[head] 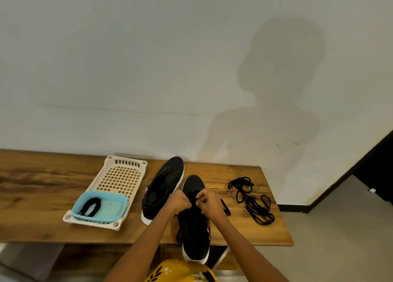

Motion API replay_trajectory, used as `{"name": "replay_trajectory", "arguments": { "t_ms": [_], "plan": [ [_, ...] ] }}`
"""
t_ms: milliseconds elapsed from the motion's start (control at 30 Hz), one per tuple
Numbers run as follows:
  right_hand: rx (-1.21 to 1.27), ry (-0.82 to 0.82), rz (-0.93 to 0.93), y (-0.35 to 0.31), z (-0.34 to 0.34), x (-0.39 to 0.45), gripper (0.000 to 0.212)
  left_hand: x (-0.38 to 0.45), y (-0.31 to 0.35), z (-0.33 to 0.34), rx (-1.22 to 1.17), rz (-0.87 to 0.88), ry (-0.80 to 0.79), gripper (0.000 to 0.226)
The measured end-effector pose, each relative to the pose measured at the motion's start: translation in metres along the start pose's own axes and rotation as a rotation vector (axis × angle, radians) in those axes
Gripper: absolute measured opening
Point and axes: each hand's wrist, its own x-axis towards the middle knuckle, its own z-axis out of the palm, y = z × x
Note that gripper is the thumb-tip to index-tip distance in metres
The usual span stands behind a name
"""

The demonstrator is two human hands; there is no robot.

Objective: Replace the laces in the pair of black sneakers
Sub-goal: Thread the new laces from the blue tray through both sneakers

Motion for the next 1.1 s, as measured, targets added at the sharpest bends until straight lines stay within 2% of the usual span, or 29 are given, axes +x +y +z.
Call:
{"name": "replay_trajectory", "arguments": {
  "t_ms": [33,100,267,533,700,900,967,1100],
  "plan": [
    [-0.023,0.027,-0.006,-0.001,0.003,0.000,0.029,0.000,-0.005,-0.001,-0.077,-0.015,-0.013,0.007],
    [-0.068,0.057,-0.027,-0.002,0.007,0.000,0.024,-0.004,-0.013,-0.002,-0.226,-0.044,-0.034,0.018],
    [-0.120,0.069,-0.054,-0.004,0.016,0.004,0.017,-0.007,-0.021,-0.001,-0.338,-0.055,-0.072,0.032],
    [-0.243,0.066,-0.108,-0.010,0.019,0.006,0.015,-0.004,-0.025,0.002,-0.351,-0.042,-0.070,0.033],
    [-0.234,0.070,-0.089,-0.009,0.019,0.007,0.016,-0.006,-0.027,0.003,-0.357,-0.031,-0.040,0.033],
    [-0.217,0.075,-0.080,-0.005,0.022,0.007,0.022,-0.009,-0.022,0.003,-0.240,0.025,-0.037,0.034],
    [-0.254,0.063,-0.094,-0.008,0.023,0.008,0.031,-0.008,-0.021,0.001,-0.221,0.049,-0.051,0.034],
    [-0.214,0.055,-0.095,-0.004,0.028,0.010,0.036,-0.005,-0.024,0.001,-0.228,0.055,-0.053,0.025]
  ]
}}
